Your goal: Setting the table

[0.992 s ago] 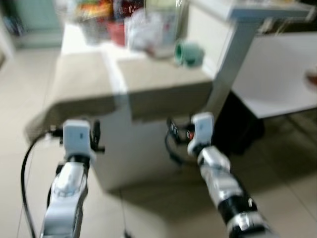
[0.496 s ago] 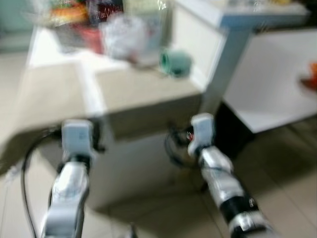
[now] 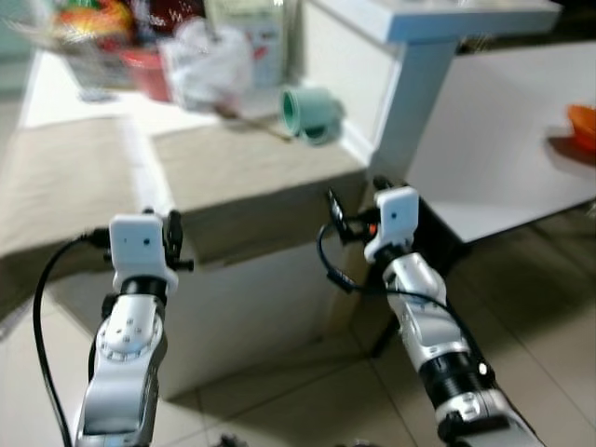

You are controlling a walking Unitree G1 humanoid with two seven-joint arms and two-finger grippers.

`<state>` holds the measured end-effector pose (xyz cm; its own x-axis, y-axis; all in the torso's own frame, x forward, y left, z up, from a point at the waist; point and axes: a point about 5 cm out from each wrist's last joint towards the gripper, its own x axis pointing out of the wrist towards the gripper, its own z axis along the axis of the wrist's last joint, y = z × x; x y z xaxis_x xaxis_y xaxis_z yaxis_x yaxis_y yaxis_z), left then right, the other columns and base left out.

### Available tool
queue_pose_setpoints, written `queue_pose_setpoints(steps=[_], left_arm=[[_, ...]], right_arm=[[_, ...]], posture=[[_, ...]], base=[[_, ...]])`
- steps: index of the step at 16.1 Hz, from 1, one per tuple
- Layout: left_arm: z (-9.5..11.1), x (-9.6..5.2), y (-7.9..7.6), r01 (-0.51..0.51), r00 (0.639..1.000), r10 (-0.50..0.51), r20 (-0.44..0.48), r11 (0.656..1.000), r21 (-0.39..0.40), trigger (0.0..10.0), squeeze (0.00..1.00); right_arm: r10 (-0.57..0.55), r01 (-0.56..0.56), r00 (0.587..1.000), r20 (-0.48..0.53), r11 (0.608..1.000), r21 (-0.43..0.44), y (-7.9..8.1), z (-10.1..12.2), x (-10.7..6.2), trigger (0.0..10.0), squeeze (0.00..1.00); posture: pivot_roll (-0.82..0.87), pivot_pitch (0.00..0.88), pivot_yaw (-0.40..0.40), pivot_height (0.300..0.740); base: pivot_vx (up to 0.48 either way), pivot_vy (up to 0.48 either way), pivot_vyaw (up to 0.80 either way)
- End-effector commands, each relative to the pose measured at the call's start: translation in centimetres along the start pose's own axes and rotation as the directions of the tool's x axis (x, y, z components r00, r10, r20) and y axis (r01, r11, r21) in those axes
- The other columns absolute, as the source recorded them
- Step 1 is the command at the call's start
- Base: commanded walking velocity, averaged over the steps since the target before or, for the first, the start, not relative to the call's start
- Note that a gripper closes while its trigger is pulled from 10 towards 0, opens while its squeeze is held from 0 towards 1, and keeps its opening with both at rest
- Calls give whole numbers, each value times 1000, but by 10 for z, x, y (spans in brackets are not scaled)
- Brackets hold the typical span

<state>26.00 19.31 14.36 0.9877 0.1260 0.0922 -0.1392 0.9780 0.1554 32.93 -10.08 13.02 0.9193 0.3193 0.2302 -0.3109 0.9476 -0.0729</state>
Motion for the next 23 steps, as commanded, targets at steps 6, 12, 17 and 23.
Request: queue_pose_setpoints(steps=[6,12,17,23], left_arm=[[6,5,-11,48,999,-48,16,999,-24,10000,0],[4,4,-7,-3,1000,3,-7,999,-50,10000,0],[6,5,-10,8,1000,-8,3,1000,-17,10000,0],[10,6,-16,31,999,-31,21,999,-7,10000,0]], right_arm=[[14,-14,1000,-20,1000,1,0,-3,0,10000,0],[63,-63,992,-112,998,3,9,-21,-9,10000,0],[84,-89,988,-128,996,-27,11,-22,-9,10000,0],[144,-148,986,-81,988,-42,25,-5,3,10000,0]], posture=[[17,3,-17,740],[25,0,-16,740],[19,0,-17,740],[19,0,-18,740]], base=[[136,0,0],[434,98,0],[367,261,0],[160,0,0]])
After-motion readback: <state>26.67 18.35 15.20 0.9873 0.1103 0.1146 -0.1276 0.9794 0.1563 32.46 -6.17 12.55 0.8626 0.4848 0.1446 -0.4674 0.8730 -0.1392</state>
